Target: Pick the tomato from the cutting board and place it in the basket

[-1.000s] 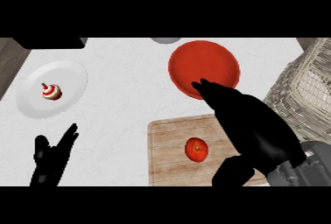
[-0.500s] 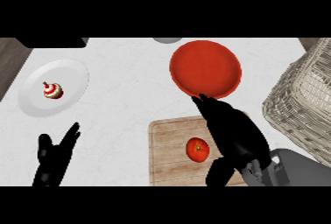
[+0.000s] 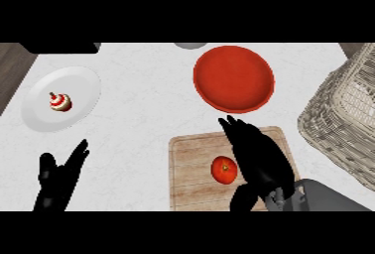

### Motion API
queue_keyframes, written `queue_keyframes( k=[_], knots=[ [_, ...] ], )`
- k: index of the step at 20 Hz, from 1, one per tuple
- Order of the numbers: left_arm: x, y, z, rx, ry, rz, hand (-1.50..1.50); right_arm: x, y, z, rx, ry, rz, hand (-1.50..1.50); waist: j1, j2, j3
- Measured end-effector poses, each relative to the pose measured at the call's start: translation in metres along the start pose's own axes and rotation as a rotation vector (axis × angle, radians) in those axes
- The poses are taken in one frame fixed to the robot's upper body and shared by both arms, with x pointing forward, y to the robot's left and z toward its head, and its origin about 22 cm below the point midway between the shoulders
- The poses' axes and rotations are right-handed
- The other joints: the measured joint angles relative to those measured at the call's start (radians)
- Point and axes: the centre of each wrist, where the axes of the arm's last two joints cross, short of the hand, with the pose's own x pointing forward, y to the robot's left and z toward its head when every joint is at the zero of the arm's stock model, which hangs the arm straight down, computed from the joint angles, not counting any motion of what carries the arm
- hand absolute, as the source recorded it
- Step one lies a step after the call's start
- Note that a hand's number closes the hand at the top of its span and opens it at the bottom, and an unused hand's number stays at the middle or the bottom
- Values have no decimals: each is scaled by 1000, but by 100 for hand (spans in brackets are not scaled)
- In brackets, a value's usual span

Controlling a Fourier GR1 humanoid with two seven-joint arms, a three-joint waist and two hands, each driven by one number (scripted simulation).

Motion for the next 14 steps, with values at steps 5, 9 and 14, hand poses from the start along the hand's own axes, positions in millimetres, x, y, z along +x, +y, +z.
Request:
queue_keyframes(
  k=[5, 9, 14],
  knots=[
    [2, -5, -4, -3, 6, 0, 0, 0, 18, -8, -11, 22, -2, -150, 0, 1, 0],
    [1, -3, -5, -11, 4, 5, 0, 2, 29, -15, -17, 36, -11, -150, 2, 1, 1],
    [2, -2, -2, 0, 5, -3, 0, 1, 42, -30, -15, 62, -13, -150, 4, 1, 1]
  ],
)
